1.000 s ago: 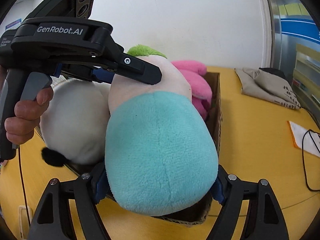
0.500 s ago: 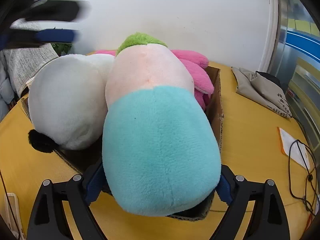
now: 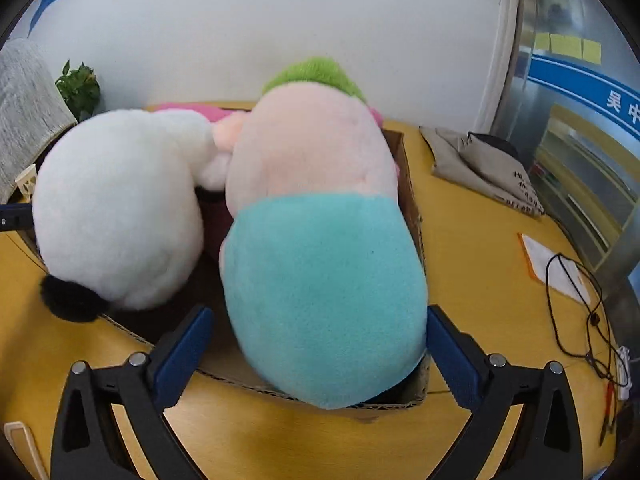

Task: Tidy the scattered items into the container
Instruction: 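Lift the pig plush into the box beside the panda, open both grippers, then reach both grippers to the clear phone case and pinch its white rim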

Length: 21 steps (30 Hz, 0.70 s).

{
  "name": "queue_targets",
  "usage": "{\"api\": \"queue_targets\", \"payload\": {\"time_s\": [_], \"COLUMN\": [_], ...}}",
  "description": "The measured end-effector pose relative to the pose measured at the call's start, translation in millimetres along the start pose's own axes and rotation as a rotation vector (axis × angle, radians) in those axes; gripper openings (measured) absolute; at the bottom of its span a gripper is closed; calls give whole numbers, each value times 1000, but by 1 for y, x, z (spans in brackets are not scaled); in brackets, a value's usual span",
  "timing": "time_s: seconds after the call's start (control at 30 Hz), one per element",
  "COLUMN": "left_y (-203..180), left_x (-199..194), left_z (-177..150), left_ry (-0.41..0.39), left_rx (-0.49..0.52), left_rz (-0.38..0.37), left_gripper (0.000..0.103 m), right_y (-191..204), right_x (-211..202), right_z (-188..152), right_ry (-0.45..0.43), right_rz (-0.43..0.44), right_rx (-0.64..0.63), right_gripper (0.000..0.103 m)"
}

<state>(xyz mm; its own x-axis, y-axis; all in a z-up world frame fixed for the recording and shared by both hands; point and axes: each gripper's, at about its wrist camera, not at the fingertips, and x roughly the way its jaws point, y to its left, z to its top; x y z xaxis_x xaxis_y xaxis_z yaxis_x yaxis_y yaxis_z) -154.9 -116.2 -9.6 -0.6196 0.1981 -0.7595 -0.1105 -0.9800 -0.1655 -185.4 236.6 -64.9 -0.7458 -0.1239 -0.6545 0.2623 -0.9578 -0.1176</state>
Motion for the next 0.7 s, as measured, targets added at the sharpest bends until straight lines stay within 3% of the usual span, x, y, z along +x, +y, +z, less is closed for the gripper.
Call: {"api": "queue_targets", "payload": {"time_s": [0.1,0.2,0.37,0.47,0.53,0.63,0.7], "left_y": [-6,-8,-12,-26,-35,-52,-62], "left_x": [-6,-15,-47,-91,-120,-146,-142], "left_z": [-13,-24,-34,-38,-48,-77,-97], "left_ry": [-2,-8,-27,-89,-112,-95,-47], "left_rx": [40,19,-4,24,56,119,151], "left_rz": [21,-9,-16,0,5,-2,6], "left_gripper": [78,78,78,79,79,79,79], "right_y": [-2,-7,-38,-45,-45,-25,-1], "right_x": [-3,-8,-12,-52,-89,-141,-156], "right_z": [-1,-8,-17,-15,-17,-39,-63], "right_ry": [17,20,85,12,-47,-95,-70], "right_rz": [-13,-12,91,115,185,301,362], "right_rx": [0,16,158,156,150,78,3], "right_gripper": [103,103,103,103,103,103,103]}}
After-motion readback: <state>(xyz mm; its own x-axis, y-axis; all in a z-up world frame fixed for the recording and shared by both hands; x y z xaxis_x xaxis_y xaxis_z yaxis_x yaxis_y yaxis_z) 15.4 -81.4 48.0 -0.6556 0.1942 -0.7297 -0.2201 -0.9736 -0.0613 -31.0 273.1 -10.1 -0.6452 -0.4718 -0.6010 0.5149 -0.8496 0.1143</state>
